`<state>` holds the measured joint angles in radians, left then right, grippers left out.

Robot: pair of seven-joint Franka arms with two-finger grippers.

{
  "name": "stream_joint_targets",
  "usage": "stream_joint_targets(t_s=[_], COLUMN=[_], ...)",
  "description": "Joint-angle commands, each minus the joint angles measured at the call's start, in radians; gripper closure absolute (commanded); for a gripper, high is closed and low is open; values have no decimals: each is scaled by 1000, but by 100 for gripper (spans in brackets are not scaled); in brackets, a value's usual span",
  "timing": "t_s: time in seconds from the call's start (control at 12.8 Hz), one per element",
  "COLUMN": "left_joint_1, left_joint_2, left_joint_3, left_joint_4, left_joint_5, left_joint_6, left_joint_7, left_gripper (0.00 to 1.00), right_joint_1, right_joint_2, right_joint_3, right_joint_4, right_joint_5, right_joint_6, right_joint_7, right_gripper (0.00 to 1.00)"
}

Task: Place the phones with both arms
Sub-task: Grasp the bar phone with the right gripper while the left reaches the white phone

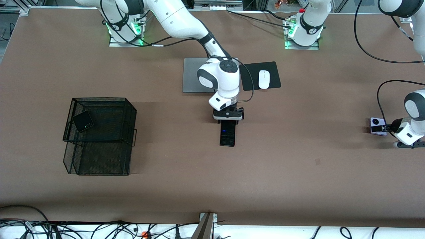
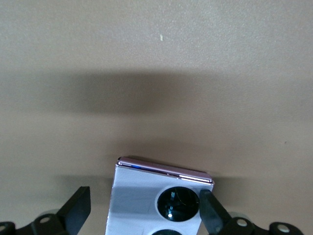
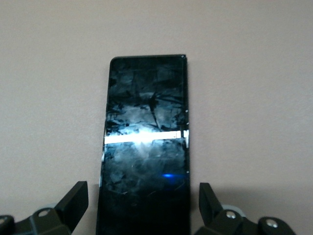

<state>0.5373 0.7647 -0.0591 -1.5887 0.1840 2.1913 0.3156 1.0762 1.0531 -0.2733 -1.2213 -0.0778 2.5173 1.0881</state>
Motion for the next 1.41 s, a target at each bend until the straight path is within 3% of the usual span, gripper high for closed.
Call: stream_joint_targets(t_s=[0.0,0.08,0.23,0.39,0.55,0.94,1.17,1.25,1.33], left_joint_1=[1,0,-3,-2,0,1,-2,-3,-8], left_joint_2=[-30,-34,-33,-33,-30,-4,5,5,4], left_joint_3=[-4,-4,-4,-4,-4,-4,-2,-2,-2], left_joint_4=[-2,-1,-4,-5,-7,-16,-11,-11,-7], left_joint_5=[-20,-20,-20,-20,-20,-21,-21,-15,-9], left_joint_6=[-59,-65,-67,-67,-67,-55,-36,-32,-31], left_joint_7=[84,114,186,259,385,450,447,447,436], left_gripper=[0,0,0,0,0,0,0,29,43], right_joint_1=[11,11,11,11,13,10,-2,-4,-7], right_joint_2=[30,31,28,24,15,-76,-198,-231,-258], right_joint_3=[-18,-18,-20,-29,-35,-44,-37,-38,-37], right_joint_4=[42,42,42,42,42,45,43,43,36], right_joint_5=[-19,-29,-39,-43,-40,-34,-30,-28,-20], right_joint_6=[0,0,-8,-11,-60,-231,-380,-444,-484], right_joint_7=[32,32,32,27,27,12,-32,-68,-107], right_gripper=[0,7,50,84,100,100,100,100,100])
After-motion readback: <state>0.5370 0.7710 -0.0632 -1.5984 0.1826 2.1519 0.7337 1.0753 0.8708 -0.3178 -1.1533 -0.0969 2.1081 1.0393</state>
